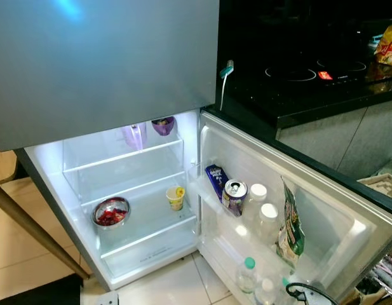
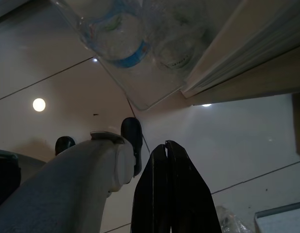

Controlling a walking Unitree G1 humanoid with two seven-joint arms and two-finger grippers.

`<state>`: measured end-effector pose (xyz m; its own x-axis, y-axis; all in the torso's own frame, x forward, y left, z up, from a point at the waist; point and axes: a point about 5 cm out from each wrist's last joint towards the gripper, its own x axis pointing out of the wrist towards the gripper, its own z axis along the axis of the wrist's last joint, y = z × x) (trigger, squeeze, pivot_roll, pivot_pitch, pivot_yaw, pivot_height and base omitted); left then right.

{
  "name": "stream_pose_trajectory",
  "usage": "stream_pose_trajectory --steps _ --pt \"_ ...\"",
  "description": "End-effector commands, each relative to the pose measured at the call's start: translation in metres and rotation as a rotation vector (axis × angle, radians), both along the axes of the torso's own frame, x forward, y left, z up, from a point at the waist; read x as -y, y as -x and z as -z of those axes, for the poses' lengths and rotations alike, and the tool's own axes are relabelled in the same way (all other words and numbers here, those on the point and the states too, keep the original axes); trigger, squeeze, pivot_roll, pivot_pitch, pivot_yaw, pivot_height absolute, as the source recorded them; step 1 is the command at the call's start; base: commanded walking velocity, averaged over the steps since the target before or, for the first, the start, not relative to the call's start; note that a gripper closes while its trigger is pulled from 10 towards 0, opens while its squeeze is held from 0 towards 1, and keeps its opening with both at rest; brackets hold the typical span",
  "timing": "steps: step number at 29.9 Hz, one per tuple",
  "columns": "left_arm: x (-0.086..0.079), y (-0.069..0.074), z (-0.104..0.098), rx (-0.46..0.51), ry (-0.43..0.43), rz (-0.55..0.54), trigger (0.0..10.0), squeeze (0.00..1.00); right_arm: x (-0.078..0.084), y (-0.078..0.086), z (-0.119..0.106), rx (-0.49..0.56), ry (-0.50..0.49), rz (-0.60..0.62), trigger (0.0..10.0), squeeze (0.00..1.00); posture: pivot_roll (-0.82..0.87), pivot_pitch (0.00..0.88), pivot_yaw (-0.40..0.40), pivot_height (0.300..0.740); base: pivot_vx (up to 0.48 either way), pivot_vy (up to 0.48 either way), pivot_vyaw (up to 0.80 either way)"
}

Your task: Restocking fridge

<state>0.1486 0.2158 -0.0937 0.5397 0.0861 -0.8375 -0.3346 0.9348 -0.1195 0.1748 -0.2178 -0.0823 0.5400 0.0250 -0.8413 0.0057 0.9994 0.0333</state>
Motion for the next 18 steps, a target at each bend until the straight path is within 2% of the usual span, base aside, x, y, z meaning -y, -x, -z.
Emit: stream_pose_trajectory --steps 1,18 --pt "0.0011 0.0030 0.0018 -0.021 0.014 -0.021 10.0 0.00 -0.0017 -0.0005 0.0002 -0.003 -0.007 0.002 10.0 0.00 -0.07 0.000 0.002 0.740 -0.319 0.000 0.00" --pt "0.0026 0.0037 0.0024 -0.029 0.031 -0.027 10.0 0.00 -0.0041 -0.0028 -0.0005 0.005 -0.019 0.002 10.0 0.00 -0.07 0.000 0.005 0.740 -0.307 0.000 0.00"
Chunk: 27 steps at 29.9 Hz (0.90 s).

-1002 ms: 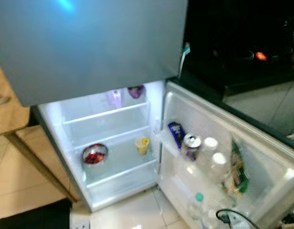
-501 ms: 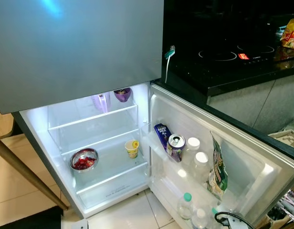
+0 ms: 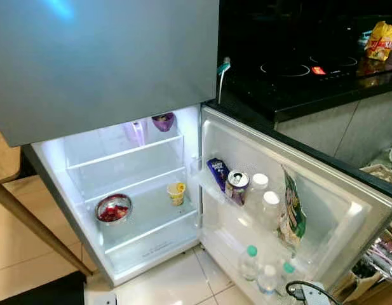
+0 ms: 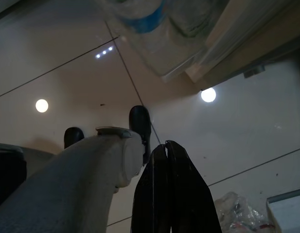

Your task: Restocking fridge

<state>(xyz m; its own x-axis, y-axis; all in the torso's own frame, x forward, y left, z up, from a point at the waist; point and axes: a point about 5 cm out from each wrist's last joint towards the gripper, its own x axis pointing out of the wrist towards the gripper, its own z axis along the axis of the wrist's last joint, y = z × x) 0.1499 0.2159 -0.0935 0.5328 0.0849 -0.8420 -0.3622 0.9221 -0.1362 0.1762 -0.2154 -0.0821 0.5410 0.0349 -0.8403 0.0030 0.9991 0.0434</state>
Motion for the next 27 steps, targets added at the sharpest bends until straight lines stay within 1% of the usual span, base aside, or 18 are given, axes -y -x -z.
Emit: stream_pose_trajectory --steps 1,11,27 --pt "0.0027 0.0048 0.0026 -0.023 0.011 0.003 10.0 0.00 -0.0018 -0.0014 -0.0003 0.004 -0.009 0.005 10.0 0.00 -0.07 0.000 0.005 0.740 -0.304 0.000 0.00" --pt "0.0036 0.0032 0.0021 -0.020 0.013 0.006 10.0 0.00 -0.0013 -0.0009 -0.0002 0.002 -0.010 0.002 10.0 0.00 -0.07 0.000 0.004 0.740 -0.317 0.000 0.00" --pt "0.0046 0.0030 0.0023 -0.023 0.008 0.022 10.0 0.00 -0.0012 -0.0023 -0.0009 -0.003 -0.007 -0.023 10.0 0.00 -0.07 0.000 0.001 0.740 -0.370 0.000 0.00"
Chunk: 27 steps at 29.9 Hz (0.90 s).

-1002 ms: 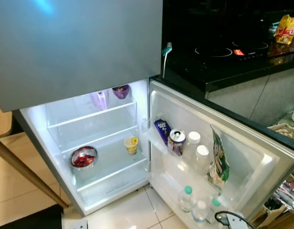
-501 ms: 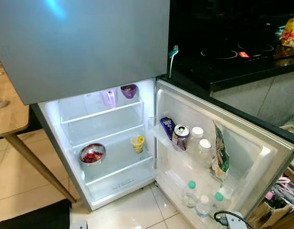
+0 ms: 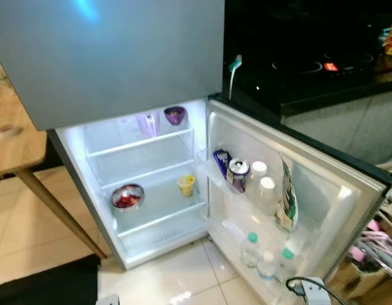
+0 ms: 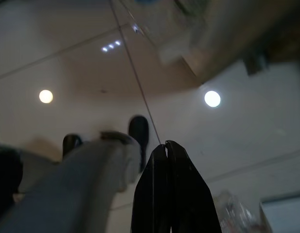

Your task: Restocking fridge

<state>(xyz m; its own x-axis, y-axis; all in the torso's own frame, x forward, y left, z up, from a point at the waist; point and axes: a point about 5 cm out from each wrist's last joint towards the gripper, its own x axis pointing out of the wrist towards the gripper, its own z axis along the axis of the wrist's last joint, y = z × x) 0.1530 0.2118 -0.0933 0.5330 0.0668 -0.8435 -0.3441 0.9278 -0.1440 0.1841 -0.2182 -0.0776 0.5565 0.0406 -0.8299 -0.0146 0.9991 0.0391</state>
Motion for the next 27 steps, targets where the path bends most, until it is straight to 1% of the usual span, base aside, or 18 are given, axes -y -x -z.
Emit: stream_pose_trajectory --steps 1,8,11,15,18,27 --pt "0.0005 0.0060 0.0025 -0.022 -0.002 0.003 10.0 0.00 -0.0042 0.0056 0.0036 -0.022 -0.011 -0.006 10.0 0.00 -0.07 0.000 0.001 0.740 -0.371 0.000 0.00" --pt "0.0009 0.0064 0.0028 -0.027 -0.009 0.013 10.0 0.00 -0.0054 0.0077 0.0049 -0.030 -0.013 -0.007 10.0 0.00 -0.08 0.000 0.002 0.740 -0.353 0.000 0.00" --pt "-0.0018 0.0085 0.0030 -0.037 -0.062 0.056 10.0 0.00 -0.0055 0.0082 0.0051 -0.031 -0.015 -0.006 10.0 0.00 -0.08 0.000 0.002 0.740 0.000 0.000 0.00" --pt "-0.0019 0.0120 0.0043 -0.056 -0.065 0.083 10.0 0.00 -0.0057 0.0087 0.0053 -0.031 -0.017 -0.006 10.0 0.00 -0.08 0.000 0.002 0.740 0.000 0.000 0.00" --pt "-0.0019 0.0131 0.0048 -0.066 -0.071 0.096 10.0 0.00 -0.0060 0.0091 0.0056 -0.032 -0.019 -0.006 10.0 0.00 -0.08 0.000 0.002 0.740 0.000 -0.262 0.00" --pt "-0.0004 0.0153 0.0058 -0.070 -0.070 0.089 10.0 0.00 -0.0054 0.0095 0.0056 -0.032 -0.020 -0.006 10.0 0.00 -0.08 0.000 0.001 0.740 0.000 -0.463 0.00"
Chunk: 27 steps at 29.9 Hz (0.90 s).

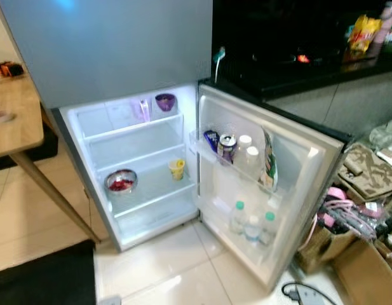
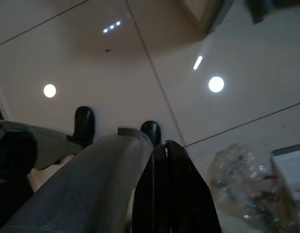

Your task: Restocking fridge

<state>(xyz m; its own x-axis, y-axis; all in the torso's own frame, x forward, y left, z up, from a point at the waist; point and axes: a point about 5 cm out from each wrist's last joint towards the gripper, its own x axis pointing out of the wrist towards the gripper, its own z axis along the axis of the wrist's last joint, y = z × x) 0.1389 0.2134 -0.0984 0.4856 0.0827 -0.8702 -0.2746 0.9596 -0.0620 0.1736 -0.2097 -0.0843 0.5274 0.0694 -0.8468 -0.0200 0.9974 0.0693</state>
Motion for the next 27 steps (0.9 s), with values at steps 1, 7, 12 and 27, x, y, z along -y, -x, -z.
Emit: stream_pose_trajectory --steps 1,7,12,27 --pt "0.0014 0.0014 0.0008 -0.007 -0.003 0.004 10.0 0.00 0.0033 -0.0010 -0.0010 0.002 0.010 0.001 10.0 0.00 -0.08 0.000 0.001 0.740 0.000 0.000 0.00" --pt "0.0007 0.0017 0.0009 -0.008 -0.005 -0.012 10.0 0.00 0.0035 -0.0006 -0.0009 0.001 0.011 0.002 10.0 0.00 -0.08 0.000 0.001 0.740 0.000 0.000 0.00" --pt "0.0012 0.0019 0.0010 -0.009 0.003 -0.013 10.0 0.00 0.0035 -0.0005 -0.0009 0.001 0.009 0.002 10.0 0.00 -0.08 0.000 -0.001 0.740 0.000 0.000 0.00" --pt "0.0016 0.0017 0.0010 -0.009 -0.006 -0.009 10.0 0.00 0.0040 -0.0019 -0.0017 0.011 0.006 0.013 10.0 0.00 -0.08 0.000 -0.001 0.740 0.000 -0.248 0.00"
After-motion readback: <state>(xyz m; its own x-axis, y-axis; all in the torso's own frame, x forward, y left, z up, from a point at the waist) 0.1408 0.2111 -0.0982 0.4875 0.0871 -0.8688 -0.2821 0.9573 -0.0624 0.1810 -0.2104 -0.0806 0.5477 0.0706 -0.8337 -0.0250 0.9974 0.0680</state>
